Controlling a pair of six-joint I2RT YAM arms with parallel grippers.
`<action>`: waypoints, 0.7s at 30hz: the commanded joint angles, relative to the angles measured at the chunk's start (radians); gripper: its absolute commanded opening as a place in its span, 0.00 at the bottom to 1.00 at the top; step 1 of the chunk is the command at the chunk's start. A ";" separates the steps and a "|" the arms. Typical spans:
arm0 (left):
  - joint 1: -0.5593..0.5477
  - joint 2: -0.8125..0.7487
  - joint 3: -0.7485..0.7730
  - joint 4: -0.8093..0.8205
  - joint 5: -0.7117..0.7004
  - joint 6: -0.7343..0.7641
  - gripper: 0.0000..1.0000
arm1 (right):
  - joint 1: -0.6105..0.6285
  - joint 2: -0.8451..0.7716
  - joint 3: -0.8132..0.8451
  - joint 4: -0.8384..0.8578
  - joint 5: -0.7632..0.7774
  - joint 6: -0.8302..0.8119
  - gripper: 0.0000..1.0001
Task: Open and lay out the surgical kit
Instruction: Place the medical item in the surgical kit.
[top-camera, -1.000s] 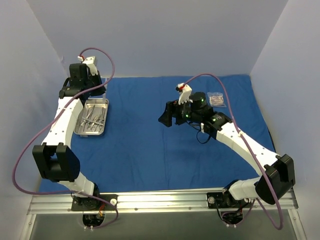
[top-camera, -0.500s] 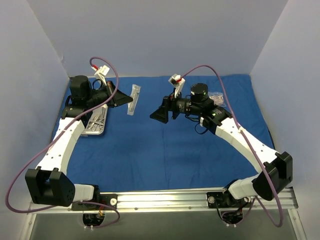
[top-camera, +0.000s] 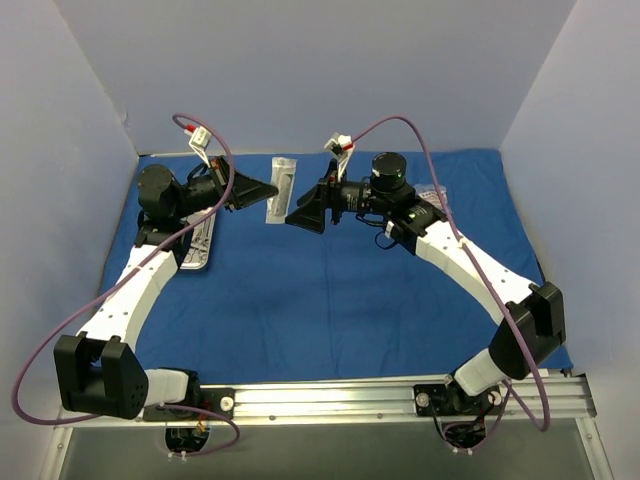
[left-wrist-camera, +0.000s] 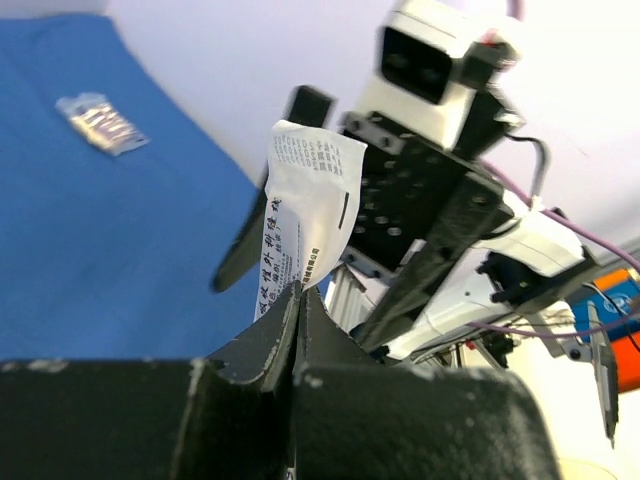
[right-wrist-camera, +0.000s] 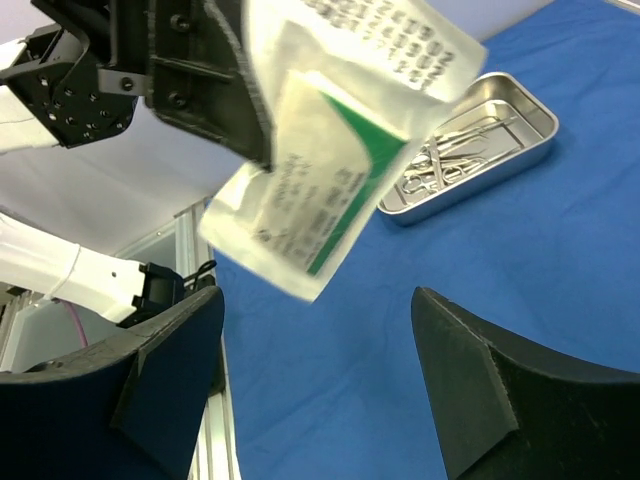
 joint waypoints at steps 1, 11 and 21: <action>-0.014 -0.005 0.002 0.181 0.027 -0.085 0.02 | 0.007 0.025 0.049 0.108 -0.066 0.028 0.71; -0.018 0.018 -0.018 0.290 0.034 -0.146 0.02 | 0.007 0.065 0.087 0.171 -0.187 0.053 0.51; -0.023 0.061 -0.030 0.415 0.039 -0.223 0.02 | 0.005 0.074 0.087 0.205 -0.211 0.074 0.15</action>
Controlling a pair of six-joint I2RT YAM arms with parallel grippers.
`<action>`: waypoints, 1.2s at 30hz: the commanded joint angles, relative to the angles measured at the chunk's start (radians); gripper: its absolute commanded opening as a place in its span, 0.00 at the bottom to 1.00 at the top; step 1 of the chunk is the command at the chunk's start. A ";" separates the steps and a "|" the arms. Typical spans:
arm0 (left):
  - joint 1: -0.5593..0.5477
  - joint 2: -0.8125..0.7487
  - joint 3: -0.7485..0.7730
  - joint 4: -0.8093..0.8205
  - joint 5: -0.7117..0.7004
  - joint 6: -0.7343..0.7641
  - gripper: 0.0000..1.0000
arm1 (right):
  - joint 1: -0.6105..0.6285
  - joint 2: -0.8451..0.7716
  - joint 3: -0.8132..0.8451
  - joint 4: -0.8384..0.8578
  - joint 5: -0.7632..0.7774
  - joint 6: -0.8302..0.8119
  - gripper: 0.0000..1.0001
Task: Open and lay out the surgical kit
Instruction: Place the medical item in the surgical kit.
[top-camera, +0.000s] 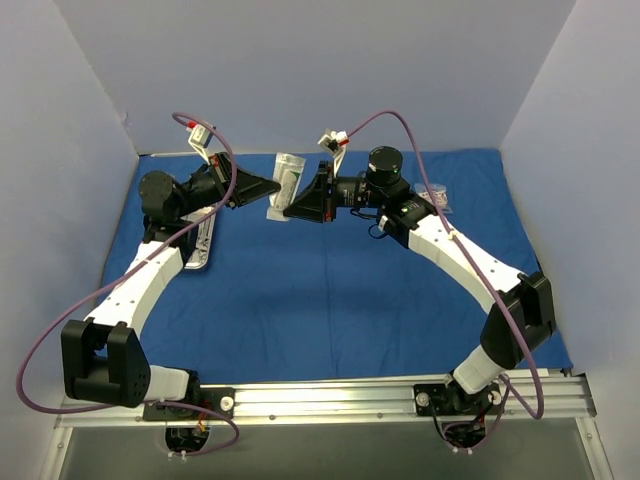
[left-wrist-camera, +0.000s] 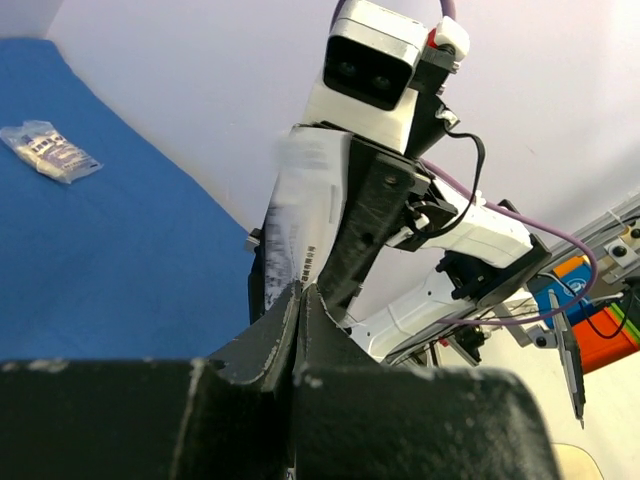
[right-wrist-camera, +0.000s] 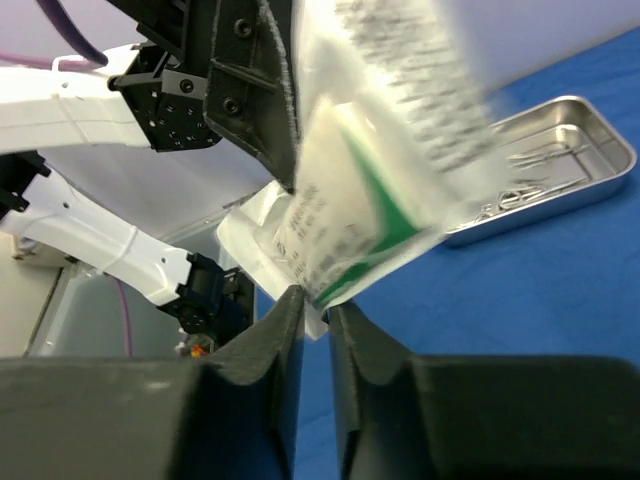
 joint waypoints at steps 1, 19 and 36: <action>-0.008 0.011 -0.003 0.112 0.016 -0.027 0.02 | 0.007 -0.004 0.041 0.065 -0.043 0.000 0.09; 0.038 0.012 -0.037 -0.103 -0.005 0.172 0.75 | -0.133 -0.018 0.063 -0.408 0.056 -0.240 0.00; 0.104 -0.120 0.119 -1.388 -0.799 0.829 0.95 | -0.398 0.461 0.455 -1.070 0.642 -0.504 0.00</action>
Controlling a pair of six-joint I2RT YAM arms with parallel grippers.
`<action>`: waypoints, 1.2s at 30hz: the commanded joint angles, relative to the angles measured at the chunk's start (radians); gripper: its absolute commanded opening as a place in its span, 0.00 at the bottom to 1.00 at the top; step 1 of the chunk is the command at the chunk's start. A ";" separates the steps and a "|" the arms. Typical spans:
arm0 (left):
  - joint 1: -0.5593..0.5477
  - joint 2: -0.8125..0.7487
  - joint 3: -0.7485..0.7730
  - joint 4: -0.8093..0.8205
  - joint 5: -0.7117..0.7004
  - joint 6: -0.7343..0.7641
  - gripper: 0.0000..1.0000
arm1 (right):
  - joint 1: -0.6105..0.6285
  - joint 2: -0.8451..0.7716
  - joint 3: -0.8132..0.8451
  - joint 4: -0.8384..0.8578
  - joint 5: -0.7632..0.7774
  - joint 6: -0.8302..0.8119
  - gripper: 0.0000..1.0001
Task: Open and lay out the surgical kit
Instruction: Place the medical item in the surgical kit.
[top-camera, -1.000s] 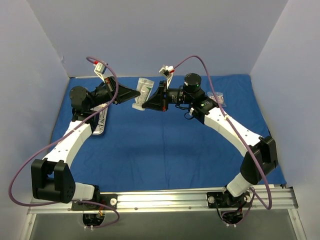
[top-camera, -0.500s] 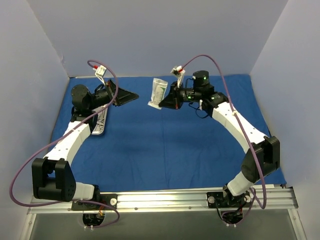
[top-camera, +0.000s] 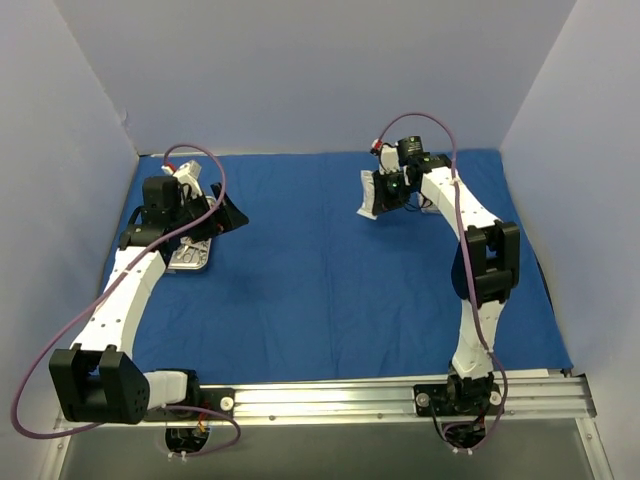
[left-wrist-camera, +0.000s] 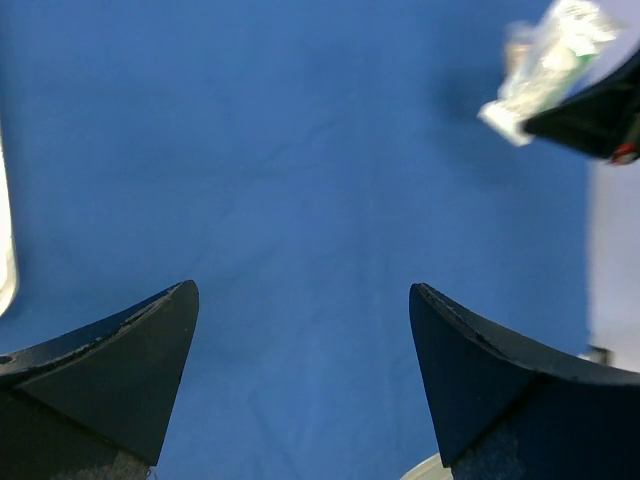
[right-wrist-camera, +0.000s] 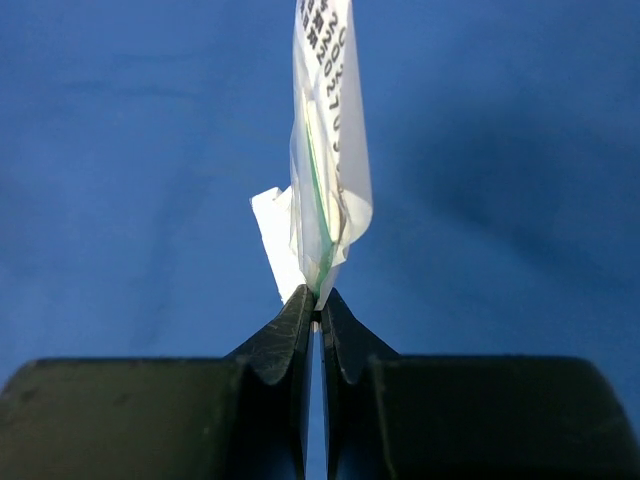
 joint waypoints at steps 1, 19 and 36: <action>0.007 -0.046 0.058 -0.253 -0.207 0.108 0.95 | -0.062 0.084 0.124 -0.133 0.139 -0.036 0.00; 0.006 -0.065 0.044 -0.302 -0.245 0.123 0.96 | -0.148 0.438 0.441 -0.302 0.280 -0.183 0.00; 0.006 -0.010 0.036 -0.258 -0.219 0.108 0.96 | -0.149 0.408 0.465 -0.190 0.385 -0.151 0.38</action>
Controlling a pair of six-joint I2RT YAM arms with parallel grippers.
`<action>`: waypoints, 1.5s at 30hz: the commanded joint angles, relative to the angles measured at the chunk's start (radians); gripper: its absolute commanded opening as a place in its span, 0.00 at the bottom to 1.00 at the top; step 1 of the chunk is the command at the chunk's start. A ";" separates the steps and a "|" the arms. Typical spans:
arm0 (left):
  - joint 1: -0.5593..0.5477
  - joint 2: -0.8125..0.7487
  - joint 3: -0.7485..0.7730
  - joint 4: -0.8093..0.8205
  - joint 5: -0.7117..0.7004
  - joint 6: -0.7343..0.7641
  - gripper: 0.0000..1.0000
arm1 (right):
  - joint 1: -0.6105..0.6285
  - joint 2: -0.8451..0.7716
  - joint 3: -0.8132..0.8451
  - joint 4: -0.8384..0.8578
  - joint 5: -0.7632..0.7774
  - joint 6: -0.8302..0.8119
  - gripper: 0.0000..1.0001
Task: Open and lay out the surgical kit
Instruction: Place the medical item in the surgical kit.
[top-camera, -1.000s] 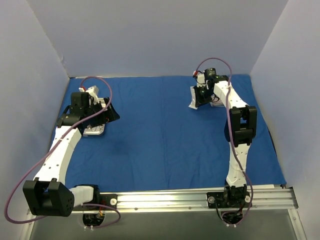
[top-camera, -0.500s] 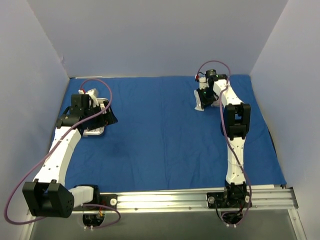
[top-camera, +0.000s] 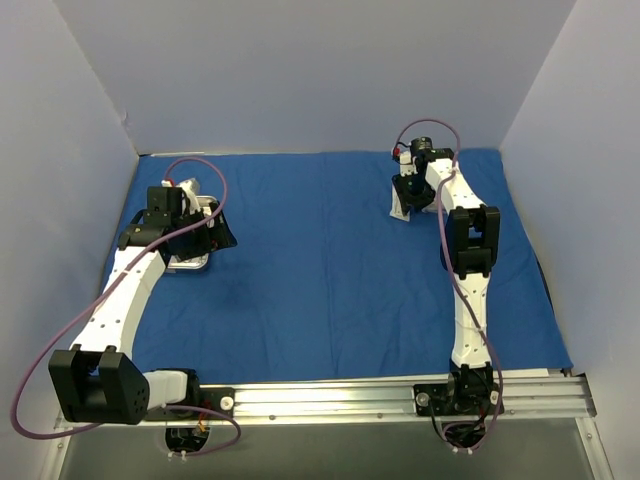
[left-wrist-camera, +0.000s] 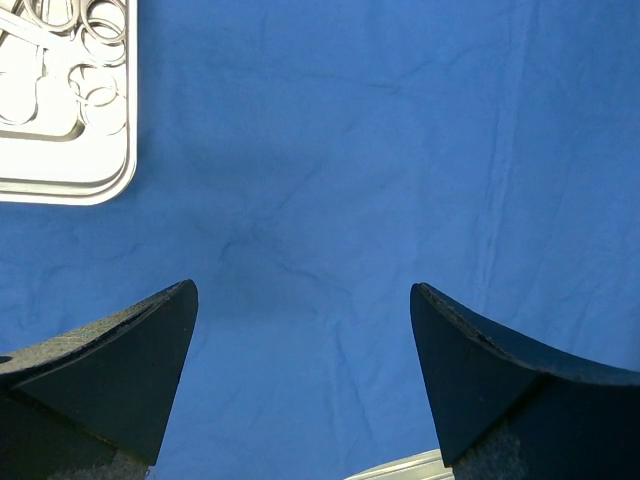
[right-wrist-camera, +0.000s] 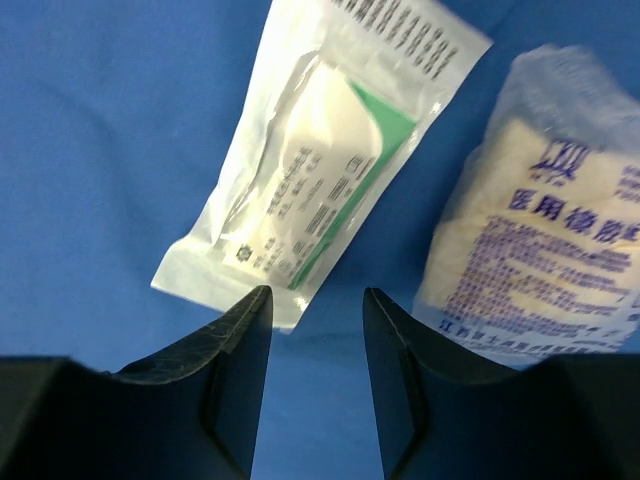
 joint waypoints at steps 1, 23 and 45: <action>0.003 0.010 0.027 0.038 0.012 -0.002 0.96 | 0.000 -0.058 0.027 0.029 0.042 0.013 0.38; 0.005 0.019 0.017 0.055 -0.011 -0.014 0.96 | 0.190 -0.149 -0.230 0.299 0.424 0.235 0.53; 0.003 0.022 -0.019 0.073 -0.005 -0.011 0.97 | 0.186 -0.152 -0.313 0.290 0.476 0.232 0.53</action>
